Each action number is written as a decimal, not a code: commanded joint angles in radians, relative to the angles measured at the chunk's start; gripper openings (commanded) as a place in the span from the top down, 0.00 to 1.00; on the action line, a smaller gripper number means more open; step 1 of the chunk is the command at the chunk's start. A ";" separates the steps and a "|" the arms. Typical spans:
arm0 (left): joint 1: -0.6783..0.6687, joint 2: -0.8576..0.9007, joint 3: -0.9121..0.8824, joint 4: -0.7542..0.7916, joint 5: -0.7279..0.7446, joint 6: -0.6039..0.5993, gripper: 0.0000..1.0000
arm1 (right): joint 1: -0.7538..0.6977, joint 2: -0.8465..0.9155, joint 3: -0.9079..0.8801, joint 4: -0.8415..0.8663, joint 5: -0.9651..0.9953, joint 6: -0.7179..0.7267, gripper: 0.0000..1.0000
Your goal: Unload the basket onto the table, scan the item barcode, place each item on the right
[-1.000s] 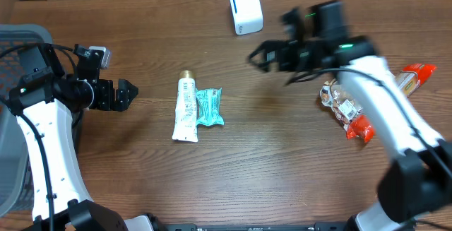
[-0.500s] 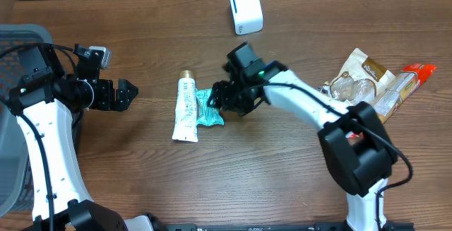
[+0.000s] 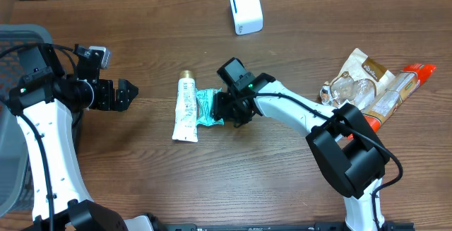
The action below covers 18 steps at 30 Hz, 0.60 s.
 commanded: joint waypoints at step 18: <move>-0.008 0.006 0.000 0.001 0.015 0.018 0.00 | -0.108 -0.032 0.120 -0.265 -0.096 -0.665 0.96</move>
